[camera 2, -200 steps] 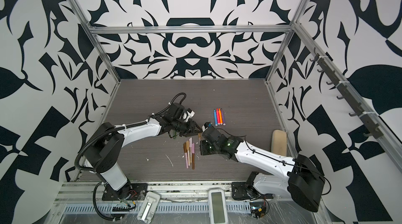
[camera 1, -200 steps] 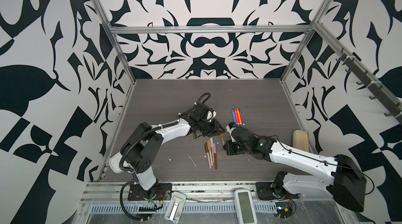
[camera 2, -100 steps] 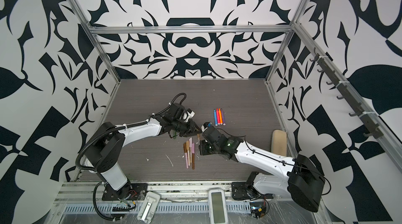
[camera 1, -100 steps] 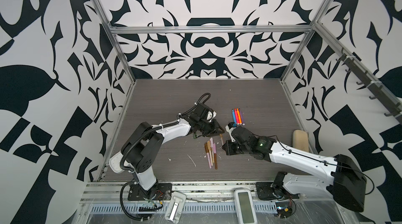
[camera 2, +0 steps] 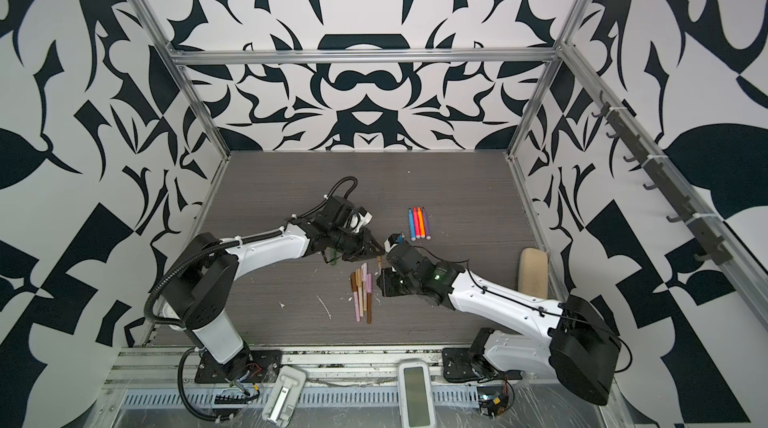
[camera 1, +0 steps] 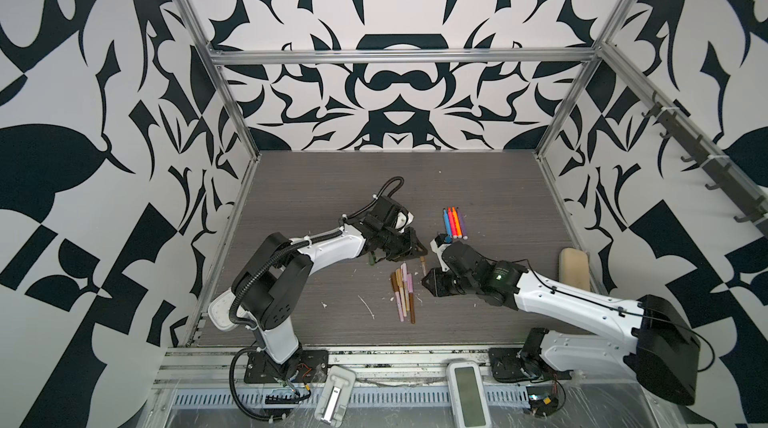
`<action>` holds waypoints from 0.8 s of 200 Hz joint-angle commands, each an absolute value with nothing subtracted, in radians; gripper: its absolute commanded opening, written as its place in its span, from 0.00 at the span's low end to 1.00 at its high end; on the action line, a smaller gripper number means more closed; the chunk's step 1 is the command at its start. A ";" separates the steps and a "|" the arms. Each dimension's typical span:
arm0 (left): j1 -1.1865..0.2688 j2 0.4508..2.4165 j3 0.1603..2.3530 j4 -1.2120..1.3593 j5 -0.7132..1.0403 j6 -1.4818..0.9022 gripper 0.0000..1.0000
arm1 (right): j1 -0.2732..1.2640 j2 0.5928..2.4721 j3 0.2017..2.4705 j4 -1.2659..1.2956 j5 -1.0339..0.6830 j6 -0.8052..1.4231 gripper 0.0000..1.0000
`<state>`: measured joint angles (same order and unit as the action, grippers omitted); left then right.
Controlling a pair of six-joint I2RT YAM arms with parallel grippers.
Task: Open the pen caps
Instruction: 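Hold the brown pen cap between the left gripper fingers while the right holds the pen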
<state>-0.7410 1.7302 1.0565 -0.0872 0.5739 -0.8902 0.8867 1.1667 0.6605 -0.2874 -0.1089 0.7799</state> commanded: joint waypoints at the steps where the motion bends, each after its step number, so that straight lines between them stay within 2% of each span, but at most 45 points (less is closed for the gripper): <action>1: -0.746 1.736 1.087 -0.087 0.599 -0.881 0.00 | 0.867 1.173 0.671 -0.260 -0.124 0.784 0.27; 92: -0.753 1.746 1.103 -0.086 0.623 -0.877 0.00 | 0.768 1.210 0.714 -0.248 -0.211 0.749 0.24; 119: -0.752 1.748 1.106 -0.087 0.626 -0.875 0.00 | 0.760 1.226 0.727 -0.249 -0.222 0.742 0.18; 125: -0.753 1.746 1.107 -0.090 0.626 -0.873 0.00 | 0.759 1.229 0.728 -0.247 -0.225 0.742 0.14; 134: -0.752 1.746 1.111 -0.097 0.623 -0.867 0.00 | 0.759 1.230 0.727 -0.247 -0.227 0.742 0.00; 160: -0.744 1.731 1.117 -0.136 0.588 -0.842 0.00 | 0.759 1.214 0.706 -0.254 -0.220 0.745 0.00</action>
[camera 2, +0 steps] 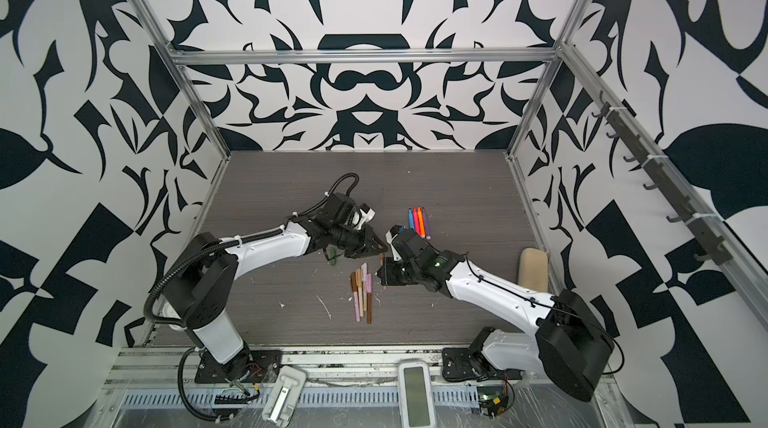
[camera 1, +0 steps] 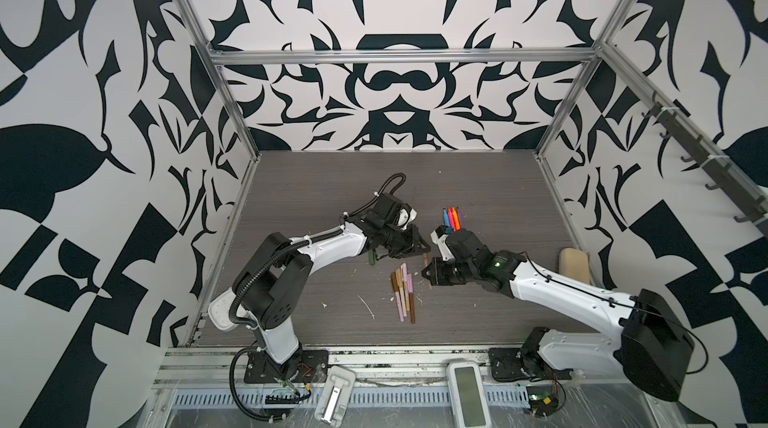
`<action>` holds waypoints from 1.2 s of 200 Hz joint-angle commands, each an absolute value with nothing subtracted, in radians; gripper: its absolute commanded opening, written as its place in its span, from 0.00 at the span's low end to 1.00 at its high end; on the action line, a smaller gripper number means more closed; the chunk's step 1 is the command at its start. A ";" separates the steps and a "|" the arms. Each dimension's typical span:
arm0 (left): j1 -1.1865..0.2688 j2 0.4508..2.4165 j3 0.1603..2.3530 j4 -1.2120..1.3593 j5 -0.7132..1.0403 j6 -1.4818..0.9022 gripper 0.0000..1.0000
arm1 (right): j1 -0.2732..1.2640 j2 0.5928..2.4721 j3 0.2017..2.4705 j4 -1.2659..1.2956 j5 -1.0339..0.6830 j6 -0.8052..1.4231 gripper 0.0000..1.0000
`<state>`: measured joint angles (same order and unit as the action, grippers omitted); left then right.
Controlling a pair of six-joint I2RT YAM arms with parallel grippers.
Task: Open the pen caps
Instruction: 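Hold the brown pen cap between the left gripper fingers while the right holds the pen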
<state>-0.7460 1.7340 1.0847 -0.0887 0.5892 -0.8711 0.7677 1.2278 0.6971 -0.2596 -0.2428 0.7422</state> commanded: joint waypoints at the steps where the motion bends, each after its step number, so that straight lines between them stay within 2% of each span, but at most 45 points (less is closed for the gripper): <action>1: -0.742 1.731 1.119 -0.137 0.588 -0.840 0.00 | 0.759 1.213 0.704 -0.255 -0.220 0.746 0.00; 90: -0.618 1.748 1.238 -0.237 0.598 -0.780 0.00 | 0.765 1.136 0.565 -0.195 -0.238 0.813 0.00; 144: -0.515 1.821 1.380 -0.282 0.618 -0.763 0.00 | 0.830 1.139 0.534 -0.163 -0.213 0.847 0.00; 240: -0.457 1.847 1.440 -0.318 0.596 -0.727 0.00 | 0.844 1.134 0.523 -0.149 -0.203 0.858 0.00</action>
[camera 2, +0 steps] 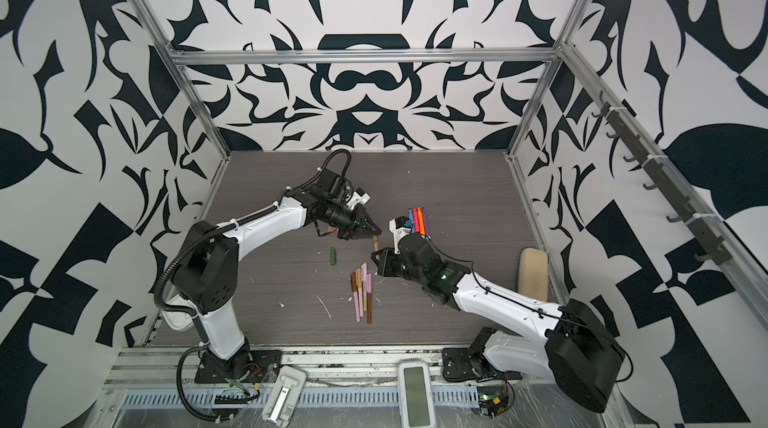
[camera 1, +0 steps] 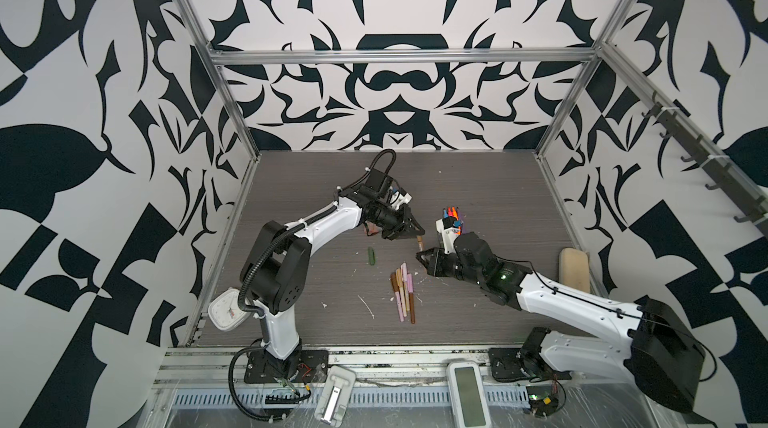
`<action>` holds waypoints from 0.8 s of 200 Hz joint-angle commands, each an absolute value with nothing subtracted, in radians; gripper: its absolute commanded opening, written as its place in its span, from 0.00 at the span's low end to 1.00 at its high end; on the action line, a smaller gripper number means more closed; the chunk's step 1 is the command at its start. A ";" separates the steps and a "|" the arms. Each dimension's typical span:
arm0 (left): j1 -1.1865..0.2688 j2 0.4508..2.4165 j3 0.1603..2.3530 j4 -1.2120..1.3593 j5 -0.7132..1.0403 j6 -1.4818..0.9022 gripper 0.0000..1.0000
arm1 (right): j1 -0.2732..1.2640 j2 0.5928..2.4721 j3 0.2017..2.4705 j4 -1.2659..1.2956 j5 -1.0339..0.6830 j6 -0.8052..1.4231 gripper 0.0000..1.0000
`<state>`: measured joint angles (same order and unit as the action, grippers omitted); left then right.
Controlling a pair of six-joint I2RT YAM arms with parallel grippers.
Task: Open the pen caps
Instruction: 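Hold the brown pen cap between the left gripper fingers while the right holds the pen, then pull the brown pen from its cap with the right gripper while the left holds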
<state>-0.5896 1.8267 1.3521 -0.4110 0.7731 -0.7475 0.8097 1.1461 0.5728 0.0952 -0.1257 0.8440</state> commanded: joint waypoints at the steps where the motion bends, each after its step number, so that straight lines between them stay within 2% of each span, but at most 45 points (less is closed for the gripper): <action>1: -0.456 1.849 1.442 -0.318 0.594 -0.726 0.00 | 0.843 1.135 0.523 -0.149 -0.203 0.857 0.00; 80: -0.431 1.938 1.603 -0.371 0.577 -0.716 0.00 | 0.845 1.097 0.505 -0.156 -0.193 0.871 0.00; 160: -0.430 2.000 1.755 -0.480 0.447 -0.641 0.00 | 0.849 1.080 0.495 -0.150 -0.190 0.877 0.00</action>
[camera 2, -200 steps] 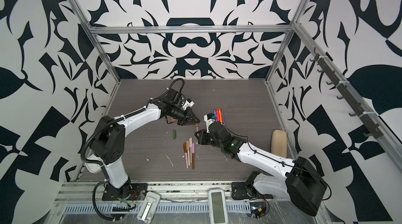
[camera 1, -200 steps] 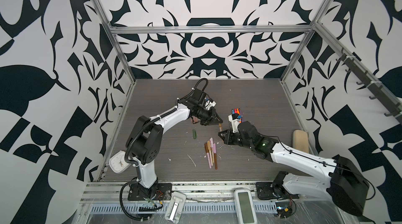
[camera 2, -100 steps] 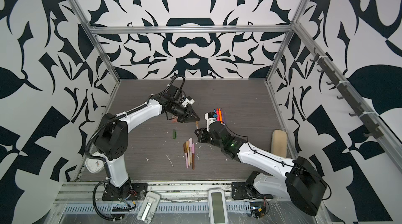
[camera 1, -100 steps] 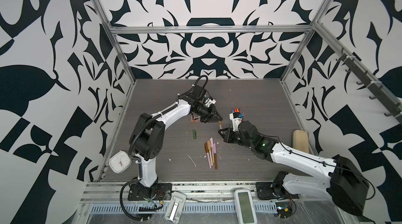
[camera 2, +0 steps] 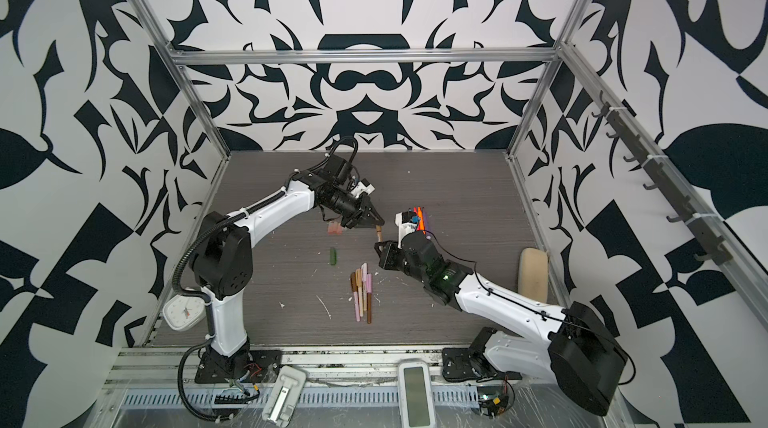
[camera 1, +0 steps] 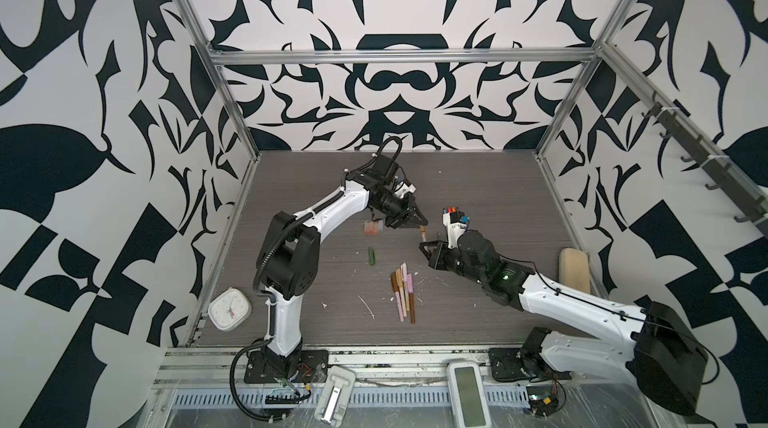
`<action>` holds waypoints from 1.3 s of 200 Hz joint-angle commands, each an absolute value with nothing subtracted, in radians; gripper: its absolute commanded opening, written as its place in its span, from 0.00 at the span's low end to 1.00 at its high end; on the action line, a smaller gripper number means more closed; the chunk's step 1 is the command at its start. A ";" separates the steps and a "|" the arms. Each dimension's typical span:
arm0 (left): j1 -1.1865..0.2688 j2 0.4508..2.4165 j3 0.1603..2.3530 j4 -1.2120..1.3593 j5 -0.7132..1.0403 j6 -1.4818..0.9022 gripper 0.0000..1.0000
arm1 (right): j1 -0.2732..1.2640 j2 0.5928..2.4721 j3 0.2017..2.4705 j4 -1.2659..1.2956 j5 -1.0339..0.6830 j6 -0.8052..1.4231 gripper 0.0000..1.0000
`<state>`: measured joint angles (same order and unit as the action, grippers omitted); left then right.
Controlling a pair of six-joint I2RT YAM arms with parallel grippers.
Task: Open the pen caps
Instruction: 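Pull the brown pen from its cap with the right gripper while the left holds, then carry the brown cap with the left gripper toward the green cap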
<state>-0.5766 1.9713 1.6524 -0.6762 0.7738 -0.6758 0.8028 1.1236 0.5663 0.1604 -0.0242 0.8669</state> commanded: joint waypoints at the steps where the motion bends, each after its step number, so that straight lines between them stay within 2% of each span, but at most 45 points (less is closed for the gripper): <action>1: -0.431 2.000 1.756 -0.479 0.445 -0.640 0.00 | 0.849 1.080 0.494 -0.150 -0.190 0.877 0.00; 46: -0.395 2.017 1.784 -0.479 0.334 -0.662 0.00 | 0.853 1.078 0.488 -0.149 -0.186 0.885 0.00; 126: -0.385 1.983 1.727 -0.465 0.359 -0.653 0.00 | 0.853 1.063 0.483 -0.153 -0.174 0.885 0.00; 201: -0.384 1.780 1.350 -0.404 0.339 -0.606 0.00 | 0.853 1.079 0.491 -0.154 -0.171 0.882 0.00; 260: -0.384 1.631 1.124 -0.415 0.279 -0.575 0.00 | 0.853 1.166 0.524 -0.113 -0.190 0.879 0.00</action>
